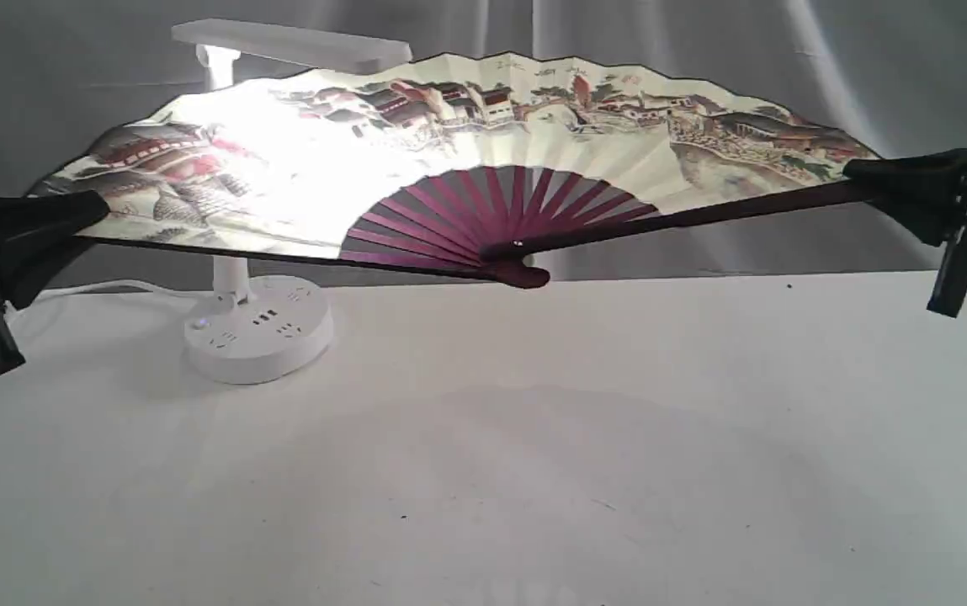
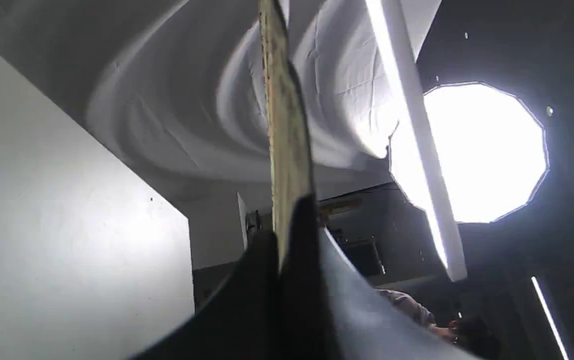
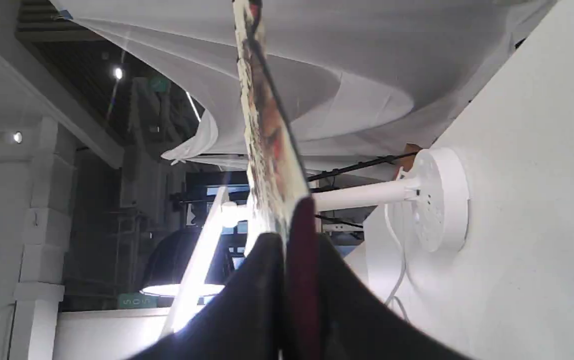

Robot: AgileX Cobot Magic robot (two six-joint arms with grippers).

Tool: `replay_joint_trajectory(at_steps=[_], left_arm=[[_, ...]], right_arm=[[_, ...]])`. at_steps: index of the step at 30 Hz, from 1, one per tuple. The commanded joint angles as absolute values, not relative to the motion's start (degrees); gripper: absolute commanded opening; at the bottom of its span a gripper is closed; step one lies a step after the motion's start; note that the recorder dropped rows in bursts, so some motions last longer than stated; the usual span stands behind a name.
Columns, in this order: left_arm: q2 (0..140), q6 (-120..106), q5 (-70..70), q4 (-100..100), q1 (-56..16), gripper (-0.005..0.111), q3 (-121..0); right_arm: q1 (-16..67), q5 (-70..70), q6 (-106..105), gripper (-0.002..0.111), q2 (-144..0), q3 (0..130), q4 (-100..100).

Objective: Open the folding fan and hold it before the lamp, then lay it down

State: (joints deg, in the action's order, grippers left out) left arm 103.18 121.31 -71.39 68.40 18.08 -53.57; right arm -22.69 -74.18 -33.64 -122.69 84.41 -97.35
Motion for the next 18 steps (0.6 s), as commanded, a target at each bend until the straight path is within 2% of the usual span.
replay_joint_trajectory(at_steps=[1, 18], left_arm=[[101.82, 122.64, -69.96, 62.75, 19.35, 0.0, -53.34], [101.88, 122.54, -69.96, 62.19, 19.35, 0.0, -51.51]], right_arm=[[-23.83, -69.96, -34.24, 0.0, -120.83, 84.8, -99.95], [-23.83, -69.96, -35.65, 0.0, -119.05, 84.8, -99.95]])
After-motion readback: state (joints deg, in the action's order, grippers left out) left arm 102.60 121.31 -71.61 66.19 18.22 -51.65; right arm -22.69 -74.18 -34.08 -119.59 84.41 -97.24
